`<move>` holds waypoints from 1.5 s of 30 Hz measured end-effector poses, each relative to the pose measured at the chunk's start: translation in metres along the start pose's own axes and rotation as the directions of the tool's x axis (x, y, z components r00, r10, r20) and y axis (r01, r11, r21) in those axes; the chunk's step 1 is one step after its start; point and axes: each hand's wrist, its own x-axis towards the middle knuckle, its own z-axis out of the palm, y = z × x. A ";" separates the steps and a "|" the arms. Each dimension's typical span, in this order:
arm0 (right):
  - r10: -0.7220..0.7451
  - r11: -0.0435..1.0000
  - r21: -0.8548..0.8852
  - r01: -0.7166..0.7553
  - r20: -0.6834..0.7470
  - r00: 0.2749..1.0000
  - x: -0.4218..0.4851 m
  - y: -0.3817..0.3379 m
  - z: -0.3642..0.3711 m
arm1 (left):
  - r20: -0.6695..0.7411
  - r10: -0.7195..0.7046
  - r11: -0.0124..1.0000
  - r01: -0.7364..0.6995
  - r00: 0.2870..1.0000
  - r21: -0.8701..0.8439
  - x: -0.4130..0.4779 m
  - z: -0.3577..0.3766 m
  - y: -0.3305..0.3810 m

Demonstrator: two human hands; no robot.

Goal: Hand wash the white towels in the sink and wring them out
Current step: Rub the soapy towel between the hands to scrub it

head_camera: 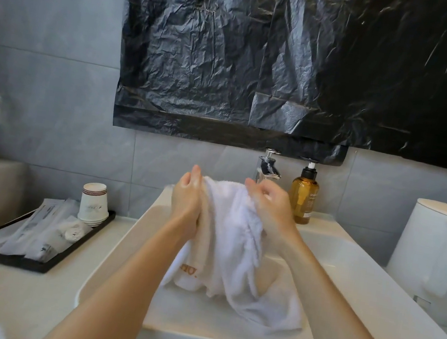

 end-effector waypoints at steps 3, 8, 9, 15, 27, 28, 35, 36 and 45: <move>-0.054 0.985 -0.165 0.052 -0.010 0.998 -0.022 0.007 0.039 | 0.103 0.024 0.994 -0.035 0.994 0.101 -0.013 0.012 -0.002; 0.170 0.964 -0.150 -0.218 -0.282 0.944 0.001 0.009 0.036 | 0.186 0.052 0.985 -0.081 0.981 0.152 -0.031 0.030 -0.016; 0.163 0.965 -0.154 -0.212 -0.279 0.946 -0.001 0.010 0.035 | 0.176 0.052 0.985 -0.080 0.983 0.155 -0.031 0.031 -0.015; 0.145 0.971 -0.161 -0.176 -0.186 0.972 -0.002 0.010 0.041 | 0.146 -0.065 0.996 0.056 0.987 0.071 -0.026 0.026 -0.017; 0.162 0.959 -0.189 -0.210 -0.242 0.957 -0.005 0.010 0.045 | 0.181 -0.146 0.988 0.135 0.973 0.070 -0.028 0.026 -0.012; 0.107 0.960 -0.234 -0.150 -0.188 0.976 -0.013 0.011 0.051 | 0.156 -0.151 0.987 0.141 0.976 0.076 -0.025 0.024 -0.011; 0.111 0.973 -0.176 -0.150 -0.214 0.971 -0.012 0.010 0.047 | 0.170 -0.139 0.990 0.137 0.976 0.024 -0.030 0.022 -0.008; 0.049 0.974 -0.209 -0.083 -0.162 0.985 -0.020 0.010 0.052 | 0.162 -0.137 0.990 0.137 0.977 0.009 -0.027 0.020 -0.008; 0.042 0.987 -0.143 -0.069 -0.189 0.981 -0.031 0.003 0.052 | 0.233 -0.073 0.997 0.063 0.970 0.050 -0.031 0.020 0.000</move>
